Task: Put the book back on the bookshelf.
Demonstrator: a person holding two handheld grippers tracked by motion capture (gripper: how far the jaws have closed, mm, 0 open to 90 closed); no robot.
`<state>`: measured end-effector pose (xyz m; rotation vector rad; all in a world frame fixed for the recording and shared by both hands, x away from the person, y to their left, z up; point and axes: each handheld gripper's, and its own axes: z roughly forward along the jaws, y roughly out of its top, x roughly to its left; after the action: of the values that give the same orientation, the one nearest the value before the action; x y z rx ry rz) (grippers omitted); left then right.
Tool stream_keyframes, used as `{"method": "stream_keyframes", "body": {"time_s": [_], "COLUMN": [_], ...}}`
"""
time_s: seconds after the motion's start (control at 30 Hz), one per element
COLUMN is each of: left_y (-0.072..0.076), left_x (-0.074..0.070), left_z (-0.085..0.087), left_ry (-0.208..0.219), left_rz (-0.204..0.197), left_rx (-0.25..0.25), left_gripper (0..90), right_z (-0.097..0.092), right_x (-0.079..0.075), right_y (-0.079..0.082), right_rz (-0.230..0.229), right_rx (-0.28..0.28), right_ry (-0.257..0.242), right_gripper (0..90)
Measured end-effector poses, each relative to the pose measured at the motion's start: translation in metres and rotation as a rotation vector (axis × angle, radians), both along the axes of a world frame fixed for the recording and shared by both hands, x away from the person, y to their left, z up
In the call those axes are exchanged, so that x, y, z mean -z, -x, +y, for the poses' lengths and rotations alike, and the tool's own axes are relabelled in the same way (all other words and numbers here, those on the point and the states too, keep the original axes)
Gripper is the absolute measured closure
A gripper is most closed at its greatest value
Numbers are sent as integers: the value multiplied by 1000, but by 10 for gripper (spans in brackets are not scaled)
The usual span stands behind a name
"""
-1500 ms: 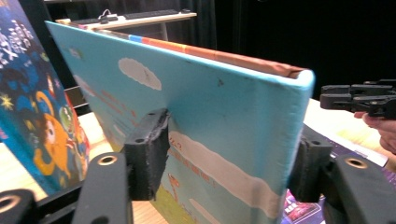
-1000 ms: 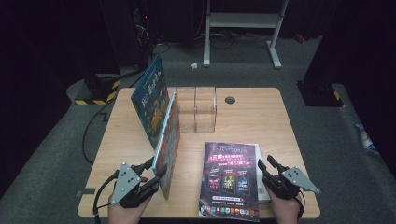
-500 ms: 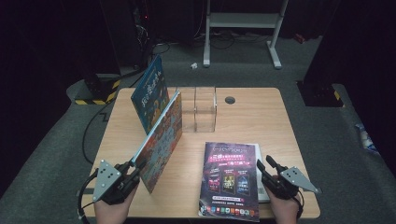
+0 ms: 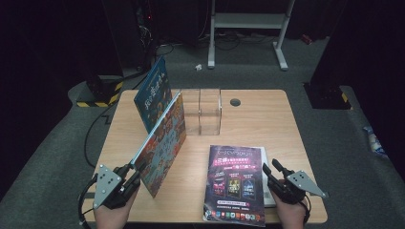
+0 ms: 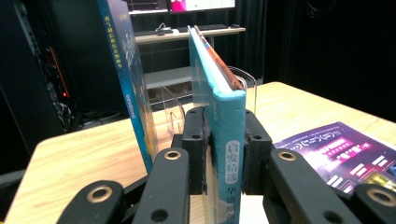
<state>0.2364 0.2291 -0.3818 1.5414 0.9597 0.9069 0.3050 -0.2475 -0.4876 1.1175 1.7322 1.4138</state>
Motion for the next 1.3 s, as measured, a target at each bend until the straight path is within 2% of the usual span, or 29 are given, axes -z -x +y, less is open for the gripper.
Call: {"method": "stream_keyframes", "body": {"time_s": [0.1, 0.3, 0.43, 0.53, 0.7, 0.87, 1.03, 1.3], "left_y": [0, -2, -3, -4, -9, -16, -22, -28], "left_x": [0, 0, -1, -2, -5, -7, -7, -4], "left_z": [1, 4, 4, 6, 3, 0, -5, -3], "left_ry": [4, 32, 31, 50, 36, 42, 26, 52], "left_rz": [0, 11, 20, 35, 53, 51, 55, 46], "left_rx": [-27, 8, -12, -9, -14, -10, -39, -23], "left_gripper": [770, 770, 772, 773, 763, 753, 771, 764], "right_z": [0, 0, 0, 1, 2, 1, -1, -1], "right_x": [0, 1, 1, 1, 2, 2, 1, 1], "right_y": [0, 0, 0, 0, -1, -1, 0, 0], "right_rz": [1, 5, 6, 7, 11, 10, 13, 10], "right_rx": [-1, 2, 0, -1, -3, 0, 1, -1], "right_ry": [-1, -6, -5, -7, -5, -9, -14, -13], "right_gripper": [561, 561, 561, 561, 560, 559, 559, 557]}}
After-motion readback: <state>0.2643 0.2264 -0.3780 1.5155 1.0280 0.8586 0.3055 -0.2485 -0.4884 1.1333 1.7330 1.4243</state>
